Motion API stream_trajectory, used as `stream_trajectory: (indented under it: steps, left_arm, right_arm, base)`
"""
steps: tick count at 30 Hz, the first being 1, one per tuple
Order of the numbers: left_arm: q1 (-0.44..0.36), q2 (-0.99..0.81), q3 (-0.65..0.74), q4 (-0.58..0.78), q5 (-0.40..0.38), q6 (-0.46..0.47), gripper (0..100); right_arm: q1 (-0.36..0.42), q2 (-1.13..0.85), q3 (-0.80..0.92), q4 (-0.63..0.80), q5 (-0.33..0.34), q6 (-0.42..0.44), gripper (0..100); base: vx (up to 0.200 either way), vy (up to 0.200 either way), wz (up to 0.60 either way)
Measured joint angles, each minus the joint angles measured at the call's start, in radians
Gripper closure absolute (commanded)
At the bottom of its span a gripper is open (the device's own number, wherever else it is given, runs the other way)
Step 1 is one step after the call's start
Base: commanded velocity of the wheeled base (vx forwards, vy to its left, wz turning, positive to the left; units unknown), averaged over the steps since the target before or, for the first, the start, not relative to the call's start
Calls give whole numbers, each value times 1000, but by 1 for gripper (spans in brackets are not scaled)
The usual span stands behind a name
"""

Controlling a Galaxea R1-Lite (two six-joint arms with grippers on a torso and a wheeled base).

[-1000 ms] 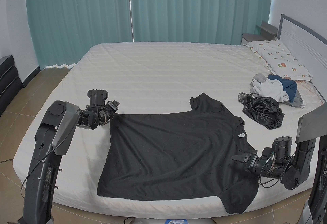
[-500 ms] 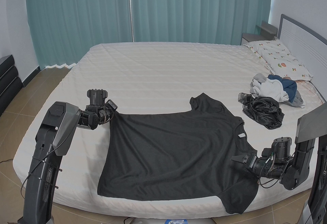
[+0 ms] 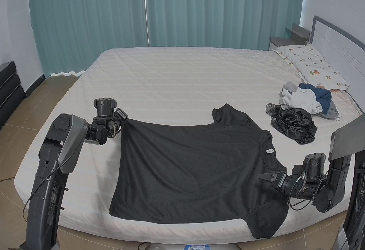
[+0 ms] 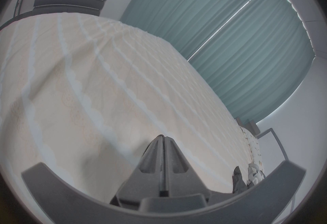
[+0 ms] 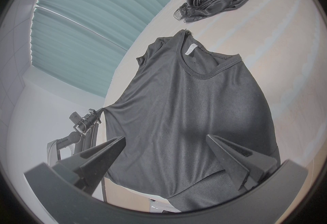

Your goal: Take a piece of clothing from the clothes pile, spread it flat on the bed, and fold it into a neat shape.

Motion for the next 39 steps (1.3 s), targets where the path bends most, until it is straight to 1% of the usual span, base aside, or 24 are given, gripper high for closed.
stream_trajectory:
  steps: [11, 15, 18, 21, 26, 33, 38, 39]
  left_arm:
    - [7, 1, 0, 5, 2, -7, 0]
    - [13, -7, 15, 13, 4, -40, 0]
    - [17, -24, 43, 15, 4, -65, 0]
    - [20, -61, 102, 7, -7, -78, 0]
    - [19, -150, 287, -40, -29, -92, 0]
    - [-4, -301, 610, -110, -56, -101, 0]
    - [-23, -405, 861, -204, -77, -104, 0]
    - [-28, -423, 906, -224, -81, -105, 0]
  right_arm:
    - [1, 2, 10, -42, 0, 1, 0]
    - [-4, -1, 13, -43, 0, 1, 0]
    - [-6, -5, 13, -44, 0, 1, 0]
    - [-9, -11, 15, -44, 0, 1, 0]
    - [-11, -20, 20, -44, 0, 0, 0]
    - [-11, -29, 38, -65, 0, 0, 0]
    - [-7, -32, 53, -82, 0, -1, 0]
    - [-6, -33, 58, -85, 0, -1, 0]
  base:
    - [0, 0, 0]
    - [0, 0, 0]
    - [0, 0, 0]
    - [0, 0, 0]
    - [0, 0, 0]
    - [-200, 0, 0]
    - [-200, 0, 0]
    - [0, 0, 0]
